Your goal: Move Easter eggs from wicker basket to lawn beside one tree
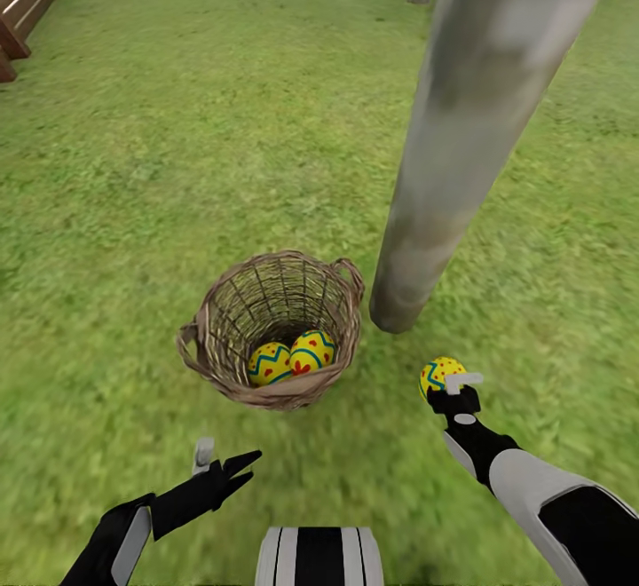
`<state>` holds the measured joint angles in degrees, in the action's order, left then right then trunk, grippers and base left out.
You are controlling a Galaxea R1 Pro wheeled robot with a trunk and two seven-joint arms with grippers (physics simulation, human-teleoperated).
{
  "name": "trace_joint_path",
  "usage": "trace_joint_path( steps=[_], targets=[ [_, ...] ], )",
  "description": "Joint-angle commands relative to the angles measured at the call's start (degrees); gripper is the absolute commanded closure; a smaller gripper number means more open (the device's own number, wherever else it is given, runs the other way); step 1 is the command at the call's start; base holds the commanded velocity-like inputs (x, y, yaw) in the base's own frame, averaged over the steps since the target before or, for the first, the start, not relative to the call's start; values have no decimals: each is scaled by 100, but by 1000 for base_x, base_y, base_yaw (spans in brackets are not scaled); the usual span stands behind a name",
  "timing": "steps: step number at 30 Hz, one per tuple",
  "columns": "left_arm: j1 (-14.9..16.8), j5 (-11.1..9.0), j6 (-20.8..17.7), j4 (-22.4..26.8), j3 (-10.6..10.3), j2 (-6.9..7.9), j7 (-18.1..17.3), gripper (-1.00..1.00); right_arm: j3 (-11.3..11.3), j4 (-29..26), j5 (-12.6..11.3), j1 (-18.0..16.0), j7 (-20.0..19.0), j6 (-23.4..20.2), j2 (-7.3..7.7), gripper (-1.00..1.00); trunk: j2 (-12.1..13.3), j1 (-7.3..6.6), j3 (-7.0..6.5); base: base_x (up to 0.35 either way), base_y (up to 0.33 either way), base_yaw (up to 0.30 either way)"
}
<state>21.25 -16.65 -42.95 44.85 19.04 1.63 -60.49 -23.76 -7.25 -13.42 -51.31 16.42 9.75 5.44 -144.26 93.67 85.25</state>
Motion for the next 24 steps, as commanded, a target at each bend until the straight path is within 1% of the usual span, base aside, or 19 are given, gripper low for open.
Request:
trace_joint_path(
  steps=[1, 3, 10, 18, 19, 24],
  targets=[
    [2, -17, -38, -2, 5, 2, -6, -100, -50, -6, -51, -2, 28, 78, 0, 100, -3, 1, 26, 0, 0, 0],
    [2, -14, -38, -3, 4, 3, -3, -100, -50, -8, -46, -2, 40, 171, -6, 100, -5, 6, 70, 0, 0, 0],
    [2, -14, -38, -3, 4, 4, 2, -100, -50, -5, -38, -2, 36, 170, -16, 100, -15, 25, 225, 0, 0, 0],
    [2, -14, -38, -3, 8, 4, 2, -100, -59, -31, -4, -2, 15, 186, -25, 100, -15, 25, 225, 0, 0, 0],
    [2, -14, -38, -4, 11, 4, 2, -100, -59, -31, -3, -2, 12, 186, -24, -100, -15, 25, 225, 0, 0, 0],
    [2, -14, -38, -11, 12, 12, 2, -100, -59, -39, -3, -2, -22, 186, -16, -100, -15, 25, 225, 0, 0, 0]
  ],
)
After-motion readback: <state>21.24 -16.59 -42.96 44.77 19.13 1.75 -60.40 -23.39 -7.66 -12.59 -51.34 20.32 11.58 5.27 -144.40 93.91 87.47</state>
